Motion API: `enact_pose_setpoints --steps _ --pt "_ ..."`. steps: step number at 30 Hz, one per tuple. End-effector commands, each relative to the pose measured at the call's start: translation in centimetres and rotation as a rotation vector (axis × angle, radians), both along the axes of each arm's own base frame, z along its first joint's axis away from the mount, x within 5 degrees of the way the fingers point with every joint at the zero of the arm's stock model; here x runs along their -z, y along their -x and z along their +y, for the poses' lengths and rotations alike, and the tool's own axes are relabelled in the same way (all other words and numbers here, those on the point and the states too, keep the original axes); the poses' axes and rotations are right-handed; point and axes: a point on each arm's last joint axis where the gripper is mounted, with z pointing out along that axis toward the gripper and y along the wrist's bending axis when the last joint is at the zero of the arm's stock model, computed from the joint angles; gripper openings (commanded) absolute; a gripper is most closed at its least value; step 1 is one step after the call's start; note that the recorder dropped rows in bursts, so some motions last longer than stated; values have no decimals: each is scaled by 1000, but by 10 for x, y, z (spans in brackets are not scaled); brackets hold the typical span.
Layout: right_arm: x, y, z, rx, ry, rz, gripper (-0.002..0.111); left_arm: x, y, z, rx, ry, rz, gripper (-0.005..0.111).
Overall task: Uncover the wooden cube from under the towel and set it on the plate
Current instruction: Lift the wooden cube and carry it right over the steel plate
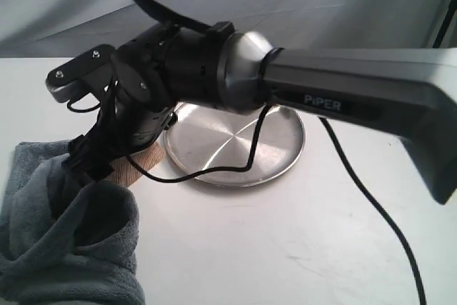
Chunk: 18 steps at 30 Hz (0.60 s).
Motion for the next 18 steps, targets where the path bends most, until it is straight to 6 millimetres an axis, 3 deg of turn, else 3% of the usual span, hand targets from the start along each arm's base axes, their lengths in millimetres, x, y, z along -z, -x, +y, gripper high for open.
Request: enact_pose_setpoints --steps 1,6,9,18 --pt "-35 -6 -10 19 -72 -70 7 0 0 0 1 6 -7 0" --pt "-50 -16 -25 73 -102 -82 7 0 0 0 1 6 -7 0" --pt "-56 -33 -43 142 -112 -83 6 0 0 0 1 6 -7 0" --pt "-56 -72 -88 413 -71 -130 1 0 0 0 1 6 -7 0"
